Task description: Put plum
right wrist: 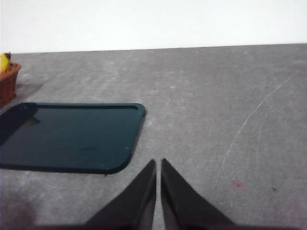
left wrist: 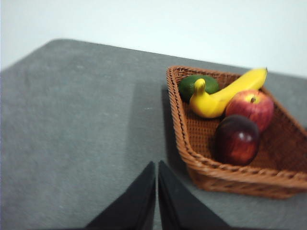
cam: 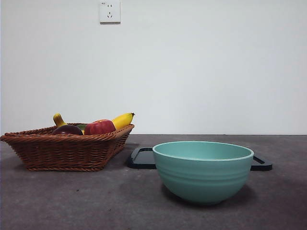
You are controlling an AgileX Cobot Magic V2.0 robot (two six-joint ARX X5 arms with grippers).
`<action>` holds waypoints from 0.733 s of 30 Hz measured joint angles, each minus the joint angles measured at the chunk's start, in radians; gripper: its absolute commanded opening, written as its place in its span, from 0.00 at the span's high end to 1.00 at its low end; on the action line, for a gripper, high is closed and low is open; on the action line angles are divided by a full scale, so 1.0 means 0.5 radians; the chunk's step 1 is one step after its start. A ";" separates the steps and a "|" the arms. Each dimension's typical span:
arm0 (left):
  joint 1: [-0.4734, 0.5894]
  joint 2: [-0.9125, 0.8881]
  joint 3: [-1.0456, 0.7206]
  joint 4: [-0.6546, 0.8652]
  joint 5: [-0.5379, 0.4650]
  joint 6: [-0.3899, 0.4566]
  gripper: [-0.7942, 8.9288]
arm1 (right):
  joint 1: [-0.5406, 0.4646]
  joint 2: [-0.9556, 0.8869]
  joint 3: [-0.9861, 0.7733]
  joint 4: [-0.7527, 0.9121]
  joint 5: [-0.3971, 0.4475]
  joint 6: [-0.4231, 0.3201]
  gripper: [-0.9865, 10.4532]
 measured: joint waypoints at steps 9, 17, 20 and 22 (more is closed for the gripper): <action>0.000 0.000 0.037 -0.077 0.003 -0.421 0.91 | 0.000 0.000 0.045 -0.017 -0.003 0.255 0.91; 0.000 0.055 0.381 -0.308 0.026 -0.583 0.91 | 0.000 0.055 0.397 -0.175 -0.008 0.336 0.91; 0.000 0.155 0.528 -0.404 0.110 -0.573 0.91 | 0.000 0.144 0.562 -0.312 -0.066 0.351 0.91; 0.000 0.262 0.648 -0.509 0.223 -0.539 0.91 | 0.000 0.232 0.703 -0.401 -0.117 0.350 0.91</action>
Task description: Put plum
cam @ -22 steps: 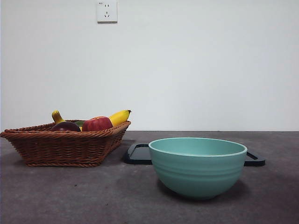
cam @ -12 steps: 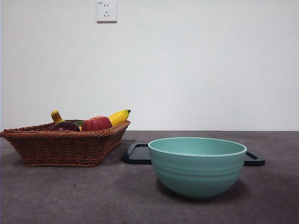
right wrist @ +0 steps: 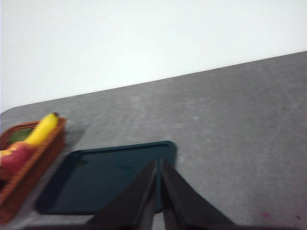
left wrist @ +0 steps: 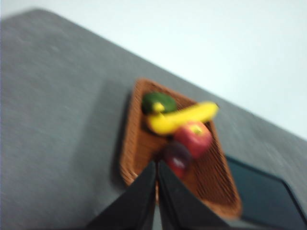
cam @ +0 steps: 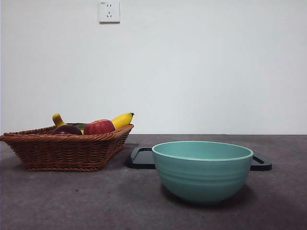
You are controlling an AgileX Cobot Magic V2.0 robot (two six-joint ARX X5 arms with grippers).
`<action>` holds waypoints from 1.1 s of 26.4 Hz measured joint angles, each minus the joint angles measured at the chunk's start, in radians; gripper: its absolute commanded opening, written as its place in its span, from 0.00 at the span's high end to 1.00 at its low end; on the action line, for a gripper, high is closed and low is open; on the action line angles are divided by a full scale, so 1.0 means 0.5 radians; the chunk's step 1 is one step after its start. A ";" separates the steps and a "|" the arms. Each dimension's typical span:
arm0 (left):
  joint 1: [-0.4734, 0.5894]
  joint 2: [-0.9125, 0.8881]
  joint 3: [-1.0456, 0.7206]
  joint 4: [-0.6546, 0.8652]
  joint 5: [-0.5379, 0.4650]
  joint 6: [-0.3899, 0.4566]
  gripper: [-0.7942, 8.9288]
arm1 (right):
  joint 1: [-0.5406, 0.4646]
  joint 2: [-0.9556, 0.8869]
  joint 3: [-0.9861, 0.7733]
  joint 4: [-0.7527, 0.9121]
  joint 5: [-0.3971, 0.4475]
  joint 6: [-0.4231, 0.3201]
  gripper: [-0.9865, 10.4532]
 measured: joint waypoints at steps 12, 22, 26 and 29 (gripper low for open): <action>-0.020 0.686 0.666 -0.540 0.441 0.513 0.91 | 0.000 0.817 0.813 -0.650 -0.410 -0.295 0.91; -0.246 1.250 1.170 -0.999 0.513 0.859 0.91 | 0.237 1.415 1.271 -1.115 -0.568 -0.572 0.91; -0.323 1.272 1.176 -1.012 0.513 0.864 0.91 | 0.362 1.470 1.274 -1.147 -0.568 -0.627 0.91; -0.326 1.271 1.176 -1.015 0.513 0.863 0.77 | 0.384 1.469 1.274 -1.147 -0.568 -0.639 0.90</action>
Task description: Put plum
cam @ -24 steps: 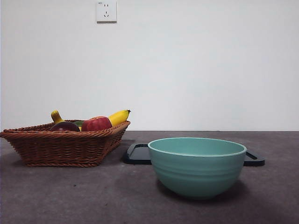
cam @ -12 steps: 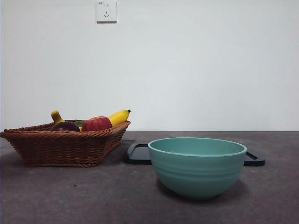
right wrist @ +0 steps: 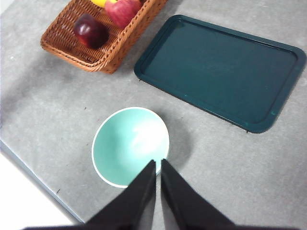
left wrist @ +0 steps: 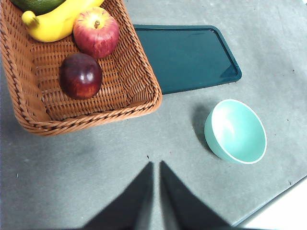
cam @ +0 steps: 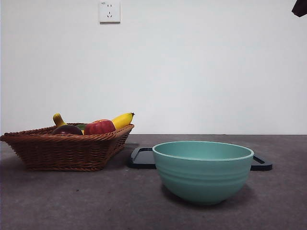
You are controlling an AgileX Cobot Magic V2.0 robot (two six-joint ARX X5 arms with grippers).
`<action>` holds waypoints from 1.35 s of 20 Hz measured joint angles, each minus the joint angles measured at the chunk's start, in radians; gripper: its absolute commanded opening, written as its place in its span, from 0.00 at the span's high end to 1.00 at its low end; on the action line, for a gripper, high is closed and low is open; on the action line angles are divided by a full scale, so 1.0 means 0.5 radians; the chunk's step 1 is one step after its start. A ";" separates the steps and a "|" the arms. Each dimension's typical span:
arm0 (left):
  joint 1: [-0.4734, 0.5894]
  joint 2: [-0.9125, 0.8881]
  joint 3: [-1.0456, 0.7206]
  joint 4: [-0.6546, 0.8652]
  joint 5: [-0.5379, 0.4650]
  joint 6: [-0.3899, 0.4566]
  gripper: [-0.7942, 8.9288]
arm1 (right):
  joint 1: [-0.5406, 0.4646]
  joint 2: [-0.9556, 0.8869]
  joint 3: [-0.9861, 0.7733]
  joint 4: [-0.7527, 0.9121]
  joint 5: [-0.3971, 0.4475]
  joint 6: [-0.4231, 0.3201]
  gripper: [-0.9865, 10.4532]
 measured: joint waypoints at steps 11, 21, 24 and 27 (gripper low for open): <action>-0.008 0.003 0.000 0.017 -0.001 -0.009 0.47 | 0.000 0.000 0.000 0.001 0.002 -0.001 0.57; -0.272 0.562 0.323 0.201 -0.473 -0.069 0.47 | 0.000 0.000 0.000 0.002 0.001 0.000 0.57; -0.339 0.855 0.461 0.269 -0.574 -0.068 0.48 | 0.000 0.000 0.000 0.002 0.002 0.000 0.57; -0.388 1.108 0.529 0.353 -0.639 -0.064 0.48 | 0.000 0.000 0.000 0.002 0.002 0.000 0.57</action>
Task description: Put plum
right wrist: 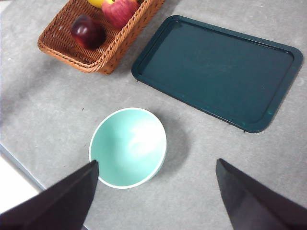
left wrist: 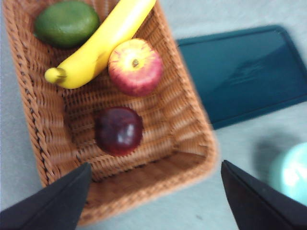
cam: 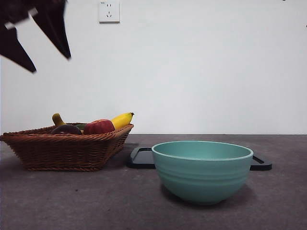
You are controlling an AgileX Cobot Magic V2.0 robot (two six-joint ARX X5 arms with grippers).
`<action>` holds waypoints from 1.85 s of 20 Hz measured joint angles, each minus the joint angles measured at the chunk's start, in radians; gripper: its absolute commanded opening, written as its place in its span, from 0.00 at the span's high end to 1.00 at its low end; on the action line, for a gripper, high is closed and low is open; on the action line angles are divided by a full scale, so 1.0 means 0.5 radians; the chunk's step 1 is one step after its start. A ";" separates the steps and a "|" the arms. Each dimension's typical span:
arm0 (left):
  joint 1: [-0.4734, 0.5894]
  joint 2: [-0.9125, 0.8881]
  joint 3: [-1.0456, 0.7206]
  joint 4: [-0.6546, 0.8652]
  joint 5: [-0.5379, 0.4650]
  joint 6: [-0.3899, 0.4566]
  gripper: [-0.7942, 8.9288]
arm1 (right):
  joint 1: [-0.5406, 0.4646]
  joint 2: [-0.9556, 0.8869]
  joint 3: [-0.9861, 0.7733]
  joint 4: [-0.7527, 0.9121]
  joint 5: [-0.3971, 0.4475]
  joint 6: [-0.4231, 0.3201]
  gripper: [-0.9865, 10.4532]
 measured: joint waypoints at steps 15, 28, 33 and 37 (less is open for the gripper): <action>-0.050 0.863 0.014 0.362 -0.201 0.166 0.48 | 0.000 0.000 0.000 0.005 0.001 0.001 0.57; -0.125 0.504 0.018 0.315 -0.199 0.159 0.70 | 0.000 0.000 0.000 0.002 0.001 0.001 0.57; -0.611 0.047 0.021 0.088 -0.040 0.153 0.70 | 0.000 0.000 0.000 0.002 0.002 0.001 0.57; -1.022 0.109 0.021 0.161 -0.038 0.153 0.70 | 0.000 0.000 0.000 0.002 0.002 0.001 0.57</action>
